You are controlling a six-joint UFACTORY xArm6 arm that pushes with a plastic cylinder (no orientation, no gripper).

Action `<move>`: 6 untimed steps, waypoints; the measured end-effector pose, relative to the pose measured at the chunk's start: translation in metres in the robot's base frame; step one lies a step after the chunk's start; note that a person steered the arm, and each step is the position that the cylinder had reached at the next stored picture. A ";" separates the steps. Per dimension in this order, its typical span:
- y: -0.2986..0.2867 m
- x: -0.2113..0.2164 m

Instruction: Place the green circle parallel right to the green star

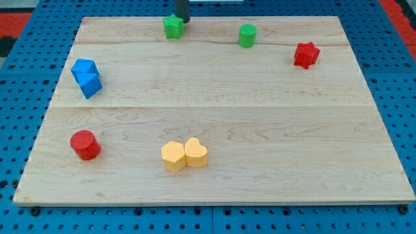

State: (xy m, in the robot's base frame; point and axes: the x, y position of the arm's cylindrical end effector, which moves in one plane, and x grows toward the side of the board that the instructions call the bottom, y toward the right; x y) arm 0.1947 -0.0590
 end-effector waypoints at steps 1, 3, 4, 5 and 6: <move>-0.012 0.000; 0.048 0.043; 0.103 0.063; 0.126 0.080; 0.145 0.060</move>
